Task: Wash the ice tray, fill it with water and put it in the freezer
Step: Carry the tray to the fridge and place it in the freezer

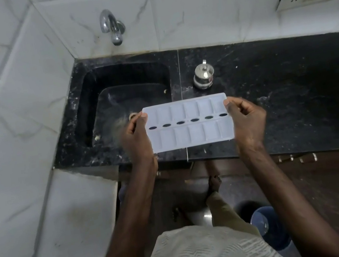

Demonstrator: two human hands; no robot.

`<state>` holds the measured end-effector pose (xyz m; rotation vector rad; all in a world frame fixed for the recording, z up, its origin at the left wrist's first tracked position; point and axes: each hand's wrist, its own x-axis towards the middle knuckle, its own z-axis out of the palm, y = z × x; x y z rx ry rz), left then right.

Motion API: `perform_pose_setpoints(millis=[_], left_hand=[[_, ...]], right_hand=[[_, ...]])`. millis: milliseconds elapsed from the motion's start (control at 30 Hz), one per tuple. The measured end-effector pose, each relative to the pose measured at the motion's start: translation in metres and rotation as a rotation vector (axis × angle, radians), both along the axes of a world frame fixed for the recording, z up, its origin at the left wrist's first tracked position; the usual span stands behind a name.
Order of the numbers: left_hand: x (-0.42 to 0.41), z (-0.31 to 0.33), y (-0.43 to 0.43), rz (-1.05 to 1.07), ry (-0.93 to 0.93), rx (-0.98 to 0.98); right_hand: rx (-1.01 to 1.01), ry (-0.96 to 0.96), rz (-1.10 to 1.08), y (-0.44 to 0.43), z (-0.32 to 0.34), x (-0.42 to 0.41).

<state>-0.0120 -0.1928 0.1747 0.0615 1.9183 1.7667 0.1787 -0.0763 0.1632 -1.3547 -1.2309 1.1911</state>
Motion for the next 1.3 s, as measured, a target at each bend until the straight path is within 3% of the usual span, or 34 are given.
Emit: perform_pose_setpoints(millis=[767,1300], left_hand=[[0.041,0.013,-0.092,0.087,0.023,-0.017],[0.123,-0.003,-0.228,0.487,0.043,-0.012]], right_hand=[[0.029,0.053,0.055,-0.080,0.017,0.033],[-0.062,0.022,0.369,-0.167,-0.002,0.059]])
